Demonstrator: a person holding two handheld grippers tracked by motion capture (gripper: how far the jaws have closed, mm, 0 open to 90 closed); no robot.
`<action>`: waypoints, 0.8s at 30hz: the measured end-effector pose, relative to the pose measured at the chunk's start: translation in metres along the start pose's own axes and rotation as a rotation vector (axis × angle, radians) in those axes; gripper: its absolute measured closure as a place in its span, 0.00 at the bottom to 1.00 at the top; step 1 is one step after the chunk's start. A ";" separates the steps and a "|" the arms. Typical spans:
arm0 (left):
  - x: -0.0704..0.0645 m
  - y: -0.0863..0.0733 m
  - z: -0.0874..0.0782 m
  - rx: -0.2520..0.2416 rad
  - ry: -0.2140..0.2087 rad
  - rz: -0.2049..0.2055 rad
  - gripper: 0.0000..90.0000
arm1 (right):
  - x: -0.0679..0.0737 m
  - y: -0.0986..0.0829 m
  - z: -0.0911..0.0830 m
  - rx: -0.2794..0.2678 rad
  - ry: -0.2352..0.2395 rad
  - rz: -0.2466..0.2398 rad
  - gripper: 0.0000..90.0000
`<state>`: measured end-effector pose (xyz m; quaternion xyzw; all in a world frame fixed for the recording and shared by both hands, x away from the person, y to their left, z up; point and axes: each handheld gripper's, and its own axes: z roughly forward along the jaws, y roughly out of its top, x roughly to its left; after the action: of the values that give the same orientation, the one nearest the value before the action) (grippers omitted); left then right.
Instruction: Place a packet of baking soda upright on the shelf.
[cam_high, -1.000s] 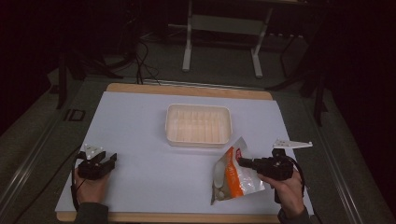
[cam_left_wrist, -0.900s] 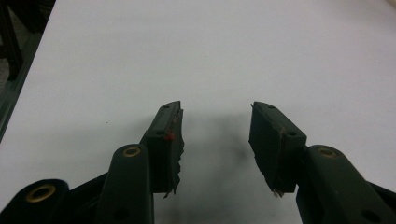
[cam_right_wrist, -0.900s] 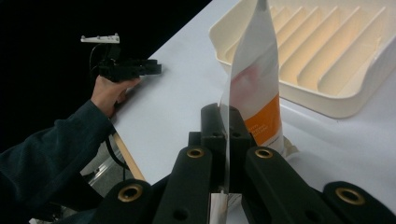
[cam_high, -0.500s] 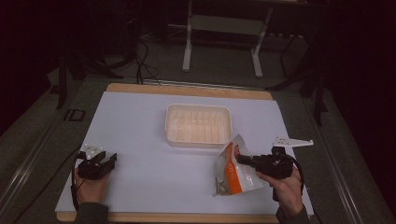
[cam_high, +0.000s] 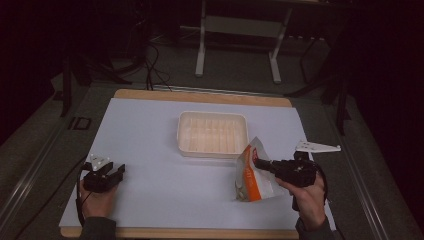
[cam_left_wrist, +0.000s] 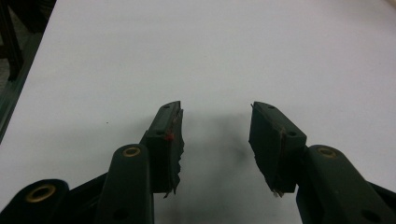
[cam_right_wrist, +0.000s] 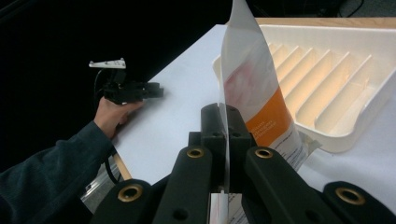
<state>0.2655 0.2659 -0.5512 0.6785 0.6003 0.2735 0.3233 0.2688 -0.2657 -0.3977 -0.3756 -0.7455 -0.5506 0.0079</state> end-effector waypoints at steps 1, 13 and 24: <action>0.000 0.000 0.000 -0.002 -0.001 -0.001 0.60 | 0.001 0.001 0.000 -0.003 0.001 -0.005 1.00; 0.001 0.000 -0.001 -0.009 -0.001 -0.007 0.60 | 0.006 0.016 0.001 -0.018 -0.008 -0.021 1.00; 0.001 -0.001 -0.002 -0.016 -0.002 -0.003 0.60 | 0.008 0.028 0.004 -0.033 -0.017 -0.028 1.00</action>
<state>0.2638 0.2667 -0.5506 0.6750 0.5989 0.2772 0.3299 0.2804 -0.2545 -0.3733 -0.3698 -0.7416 -0.5596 -0.0121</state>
